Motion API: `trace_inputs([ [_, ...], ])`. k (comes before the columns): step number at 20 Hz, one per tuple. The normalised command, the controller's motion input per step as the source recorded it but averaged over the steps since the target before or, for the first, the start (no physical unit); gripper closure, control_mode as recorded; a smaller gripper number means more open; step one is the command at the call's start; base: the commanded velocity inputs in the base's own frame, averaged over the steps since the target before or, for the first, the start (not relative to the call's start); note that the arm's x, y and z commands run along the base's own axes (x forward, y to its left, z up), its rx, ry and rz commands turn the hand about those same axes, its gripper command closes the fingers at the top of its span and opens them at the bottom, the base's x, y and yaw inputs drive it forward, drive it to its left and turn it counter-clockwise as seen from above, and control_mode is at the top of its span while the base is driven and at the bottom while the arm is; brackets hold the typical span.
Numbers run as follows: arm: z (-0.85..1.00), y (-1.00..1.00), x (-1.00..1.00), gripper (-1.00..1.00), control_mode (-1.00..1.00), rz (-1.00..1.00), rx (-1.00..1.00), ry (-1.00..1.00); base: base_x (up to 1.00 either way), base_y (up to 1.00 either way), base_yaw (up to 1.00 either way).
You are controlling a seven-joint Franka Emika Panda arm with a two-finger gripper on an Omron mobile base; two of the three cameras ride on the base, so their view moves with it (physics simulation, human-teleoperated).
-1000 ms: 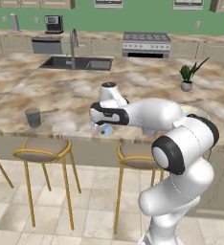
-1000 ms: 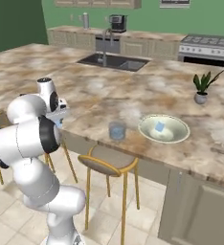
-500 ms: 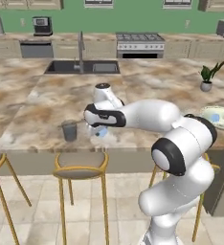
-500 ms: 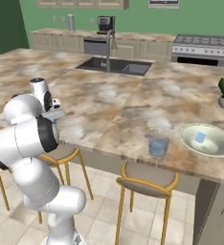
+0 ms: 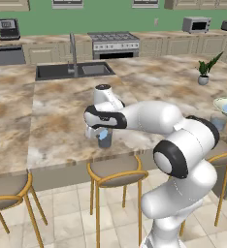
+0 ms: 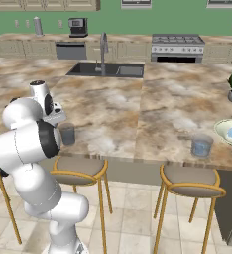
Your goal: There are four ice cubes in the ice bowl. Place two ice cubes in each glass of water.
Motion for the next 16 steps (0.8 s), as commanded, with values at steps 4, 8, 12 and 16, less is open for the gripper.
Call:
trace_inputs([
  [4, 0.00, 0.00, 0.00, 1.00, 1.00, 0.00, 0.00, 0.00, 0.55, 1.00, -0.25],
  [8, 0.00, 0.00, 0.00, 1.00, 1.00, 0.00, 0.00, 0.00, 0.52, 0.94, -0.13],
  [12, 0.00, 0.00, 0.00, 1.00, 1.00, 0.00, 0.00, 0.00, 0.58, 0.48, -0.02],
  [16, 0.00, 0.00, 0.00, 1.00, 1.00, 0.00, 0.00, 0.00, 0.27, 0.13, 0.00],
])
